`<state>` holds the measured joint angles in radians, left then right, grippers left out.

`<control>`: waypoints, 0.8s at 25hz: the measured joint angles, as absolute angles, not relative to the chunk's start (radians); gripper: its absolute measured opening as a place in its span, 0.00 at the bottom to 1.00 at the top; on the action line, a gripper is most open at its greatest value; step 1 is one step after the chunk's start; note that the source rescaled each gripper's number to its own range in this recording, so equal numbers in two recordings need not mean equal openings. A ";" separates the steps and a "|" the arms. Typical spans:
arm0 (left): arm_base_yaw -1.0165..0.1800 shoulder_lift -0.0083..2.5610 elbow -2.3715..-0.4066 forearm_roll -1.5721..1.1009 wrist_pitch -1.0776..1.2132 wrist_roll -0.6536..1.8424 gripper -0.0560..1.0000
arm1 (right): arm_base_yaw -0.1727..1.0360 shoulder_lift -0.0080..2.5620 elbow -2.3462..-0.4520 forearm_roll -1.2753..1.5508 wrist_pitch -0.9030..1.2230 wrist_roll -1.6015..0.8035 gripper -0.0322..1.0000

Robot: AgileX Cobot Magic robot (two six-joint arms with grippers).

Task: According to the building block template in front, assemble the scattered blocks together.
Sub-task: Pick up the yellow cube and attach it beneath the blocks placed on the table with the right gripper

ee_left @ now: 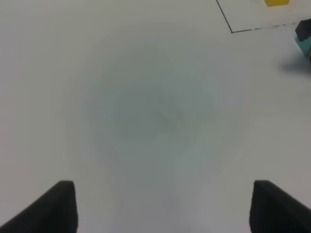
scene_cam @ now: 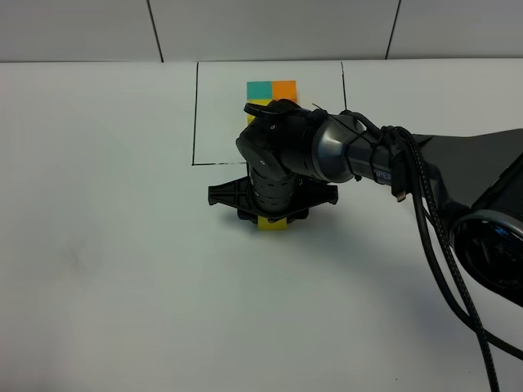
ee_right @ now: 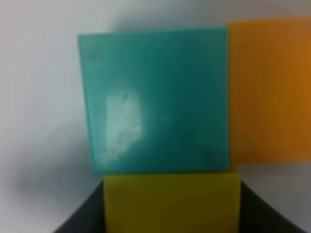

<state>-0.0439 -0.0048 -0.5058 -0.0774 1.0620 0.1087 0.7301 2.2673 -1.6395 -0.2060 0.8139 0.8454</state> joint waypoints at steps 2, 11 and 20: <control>-0.044 -0.005 -0.506 -0.077 1.062 0.109 0.74 | 0.730 2.267 -1.639 -0.206 0.812 0.840 0.05; -0.044 -0.005 -0.506 -0.077 1.062 0.109 0.74 | 0.730 2.267 -1.639 -0.206 0.812 0.838 0.05; -0.044 -0.005 -0.506 -0.077 1.062 0.109 0.74 | 0.730 2.269 -1.639 -0.204 0.804 0.809 0.05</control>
<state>-0.0439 -0.0048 -0.5058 -0.0774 1.0620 0.1087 0.7301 2.2692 -1.6395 -0.2040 0.8040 0.8086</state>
